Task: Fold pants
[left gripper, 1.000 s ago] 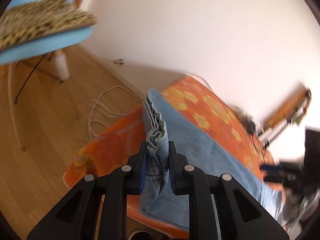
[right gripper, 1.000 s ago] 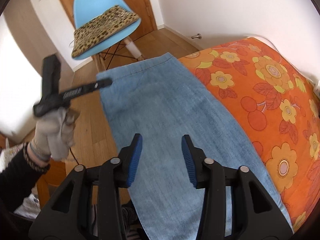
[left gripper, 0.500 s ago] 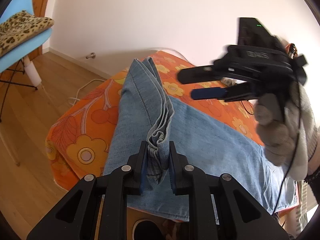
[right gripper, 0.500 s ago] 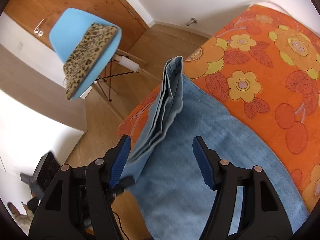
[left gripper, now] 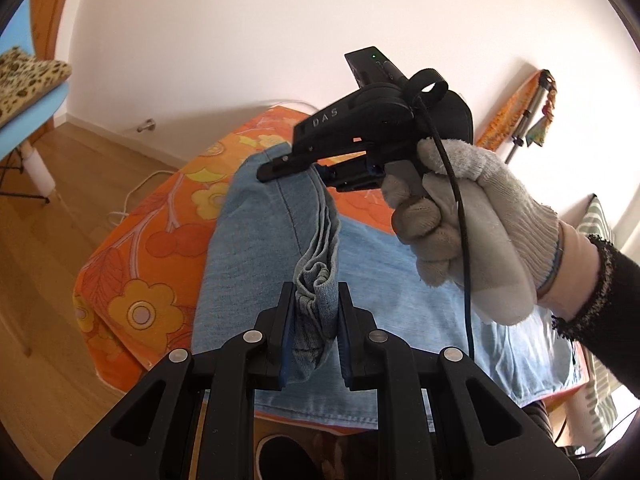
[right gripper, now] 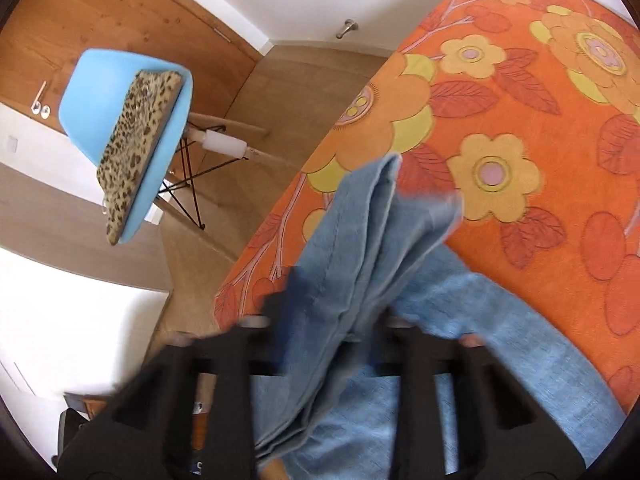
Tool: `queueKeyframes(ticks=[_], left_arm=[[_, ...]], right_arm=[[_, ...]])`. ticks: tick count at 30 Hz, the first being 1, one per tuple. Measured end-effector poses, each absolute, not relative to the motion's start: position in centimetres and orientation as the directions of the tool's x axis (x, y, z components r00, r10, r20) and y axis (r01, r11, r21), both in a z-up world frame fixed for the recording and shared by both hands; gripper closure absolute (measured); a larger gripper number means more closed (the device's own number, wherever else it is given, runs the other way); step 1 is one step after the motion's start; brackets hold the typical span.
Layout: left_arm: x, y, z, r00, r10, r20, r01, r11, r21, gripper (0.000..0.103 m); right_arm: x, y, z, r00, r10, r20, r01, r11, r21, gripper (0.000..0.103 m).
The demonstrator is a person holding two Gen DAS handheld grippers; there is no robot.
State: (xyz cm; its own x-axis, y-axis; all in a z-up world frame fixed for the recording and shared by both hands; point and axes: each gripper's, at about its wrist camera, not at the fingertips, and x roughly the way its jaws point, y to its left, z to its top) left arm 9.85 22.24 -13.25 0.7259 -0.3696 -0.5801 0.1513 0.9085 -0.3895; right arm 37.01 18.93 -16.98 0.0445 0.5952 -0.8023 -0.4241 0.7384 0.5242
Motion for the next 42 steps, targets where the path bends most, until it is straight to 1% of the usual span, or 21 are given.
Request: queueKeyframes(ticks=[5, 13, 19, 22, 25, 31, 35, 42], left_arm=[[9.7, 21.2, -10.6, 0.718, -0.416, -0.558, 0.203, 0.892, -0.404, 0.086], [7.9, 15.0, -4.5, 0.7, -0.486, -0.523, 0.351, 0.872, -0.341, 0.086], [6.6, 9.7, -1.2, 0.666, -0.547, -0.507, 0.446, 0.837, -0.317, 0.086], [5.8, 6.7, 0.1, 0.636, -0.589, -0.498, 0.483, 0.808, -0.339, 0.086], [4.8, 2.7, 1.2, 0.607, -0.62, -0.498, 0.534, 0.782, -0.322, 0.087], [3.0, -6.3, 1.1, 0.501, -0.686, -0.527, 0.645, 0.702, -0.301, 0.086], [2.2, -12.3, 0.2, 0.436, -0.714, -0.548, 0.702, 0.651, -0.288, 0.087], [1.2, -21.2, -1.1, 0.287, -0.767, -0.574, 0.794, 0.526, -0.306, 0.087]], right_arm=[[36.3, 15.9, -13.6, 0.099, 0.609, -0.787, -0.463, 0.728, 0.505, 0.094], [33.6, 9.2, -5.3, 0.188, 0.619, -0.762, -0.518, 0.722, 0.458, 0.094], [30.8, 0.7, -0.2, 0.285, 0.591, -0.755, -0.519, 0.757, 0.397, 0.094], [29.3, -4.3, 1.4, 0.328, 0.583, -0.744, -0.497, 0.776, 0.389, 0.094], [27.5, -9.2, 2.7, 0.363, 0.581, -0.728, -0.474, 0.788, 0.392, 0.094], [23.4, -19.6, 3.7, 0.437, 0.553, -0.709, -0.411, 0.824, 0.389, 0.094], [21.2, -26.9, 2.8, 0.476, 0.519, -0.71, -0.339, 0.853, 0.397, 0.094], [17.3, -39.1, 0.4, 0.542, 0.457, -0.705, -0.174, 0.882, 0.438, 0.095]])
